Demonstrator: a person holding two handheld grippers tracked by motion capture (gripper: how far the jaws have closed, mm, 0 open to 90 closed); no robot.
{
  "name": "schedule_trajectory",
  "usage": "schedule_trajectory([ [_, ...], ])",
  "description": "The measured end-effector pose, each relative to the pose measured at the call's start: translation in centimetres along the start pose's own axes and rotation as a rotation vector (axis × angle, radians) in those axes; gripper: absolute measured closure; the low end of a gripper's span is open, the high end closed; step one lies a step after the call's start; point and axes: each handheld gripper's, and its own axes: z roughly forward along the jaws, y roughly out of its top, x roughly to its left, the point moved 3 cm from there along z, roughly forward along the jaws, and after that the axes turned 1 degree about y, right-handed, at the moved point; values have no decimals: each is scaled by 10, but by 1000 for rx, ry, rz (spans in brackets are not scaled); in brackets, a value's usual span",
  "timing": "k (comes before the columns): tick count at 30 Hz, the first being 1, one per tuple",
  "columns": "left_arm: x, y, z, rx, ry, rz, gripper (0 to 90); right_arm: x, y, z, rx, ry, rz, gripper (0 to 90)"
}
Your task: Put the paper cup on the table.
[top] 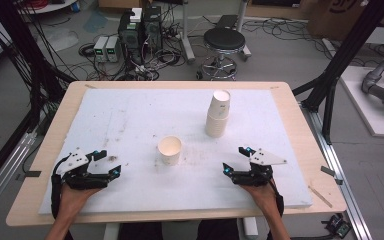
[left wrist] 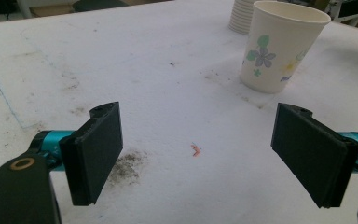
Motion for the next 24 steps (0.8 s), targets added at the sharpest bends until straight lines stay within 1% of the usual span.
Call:
schedule_trajectory([
  [4,-2,0,-3,-27,-4,20,166,0,0,0,3,-5,-8,159],
  [6,-2,0,-3,-31,-1,23,166,0,0,0,4,-2,-7,159],
  [20,0,0,-3,-28,-9,-1,170,-2,0,0,-6,3,18,159],
  [24,0,-1,-4,-44,-5,-2,170,-2,0,-1,-13,-1,22,159],
])
